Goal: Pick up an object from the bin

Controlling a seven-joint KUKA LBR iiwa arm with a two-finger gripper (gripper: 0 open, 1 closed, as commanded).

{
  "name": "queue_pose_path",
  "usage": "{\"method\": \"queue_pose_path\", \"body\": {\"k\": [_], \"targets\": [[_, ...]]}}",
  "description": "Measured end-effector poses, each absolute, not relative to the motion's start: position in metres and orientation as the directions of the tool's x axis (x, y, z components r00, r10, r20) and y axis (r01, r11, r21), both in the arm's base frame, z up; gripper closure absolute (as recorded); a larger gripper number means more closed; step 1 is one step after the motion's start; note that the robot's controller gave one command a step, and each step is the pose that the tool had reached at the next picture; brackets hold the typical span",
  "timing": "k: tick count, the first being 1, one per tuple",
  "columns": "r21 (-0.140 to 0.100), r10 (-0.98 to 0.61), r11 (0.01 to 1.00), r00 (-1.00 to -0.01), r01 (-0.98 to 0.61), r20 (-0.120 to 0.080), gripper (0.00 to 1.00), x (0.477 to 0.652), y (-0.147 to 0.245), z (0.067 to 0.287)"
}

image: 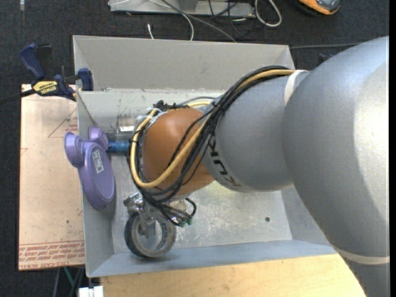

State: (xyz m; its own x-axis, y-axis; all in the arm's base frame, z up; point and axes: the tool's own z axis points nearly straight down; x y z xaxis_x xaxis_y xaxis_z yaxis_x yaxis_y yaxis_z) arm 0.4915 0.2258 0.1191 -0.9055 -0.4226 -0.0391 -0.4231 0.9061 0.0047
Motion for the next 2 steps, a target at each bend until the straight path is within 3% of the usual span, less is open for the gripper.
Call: {"method": "queue_pose_path", "body": {"k": [1, 2], "targets": [[0.001, -0.557, 0.830, -0.829, -0.558, -0.043, 1.00, 0.497, 0.239, 0.164], [0.003, -0.506, 0.862, -0.862, -0.506, -0.038, 1.00, 0.511, 0.230, 0.269]]}}
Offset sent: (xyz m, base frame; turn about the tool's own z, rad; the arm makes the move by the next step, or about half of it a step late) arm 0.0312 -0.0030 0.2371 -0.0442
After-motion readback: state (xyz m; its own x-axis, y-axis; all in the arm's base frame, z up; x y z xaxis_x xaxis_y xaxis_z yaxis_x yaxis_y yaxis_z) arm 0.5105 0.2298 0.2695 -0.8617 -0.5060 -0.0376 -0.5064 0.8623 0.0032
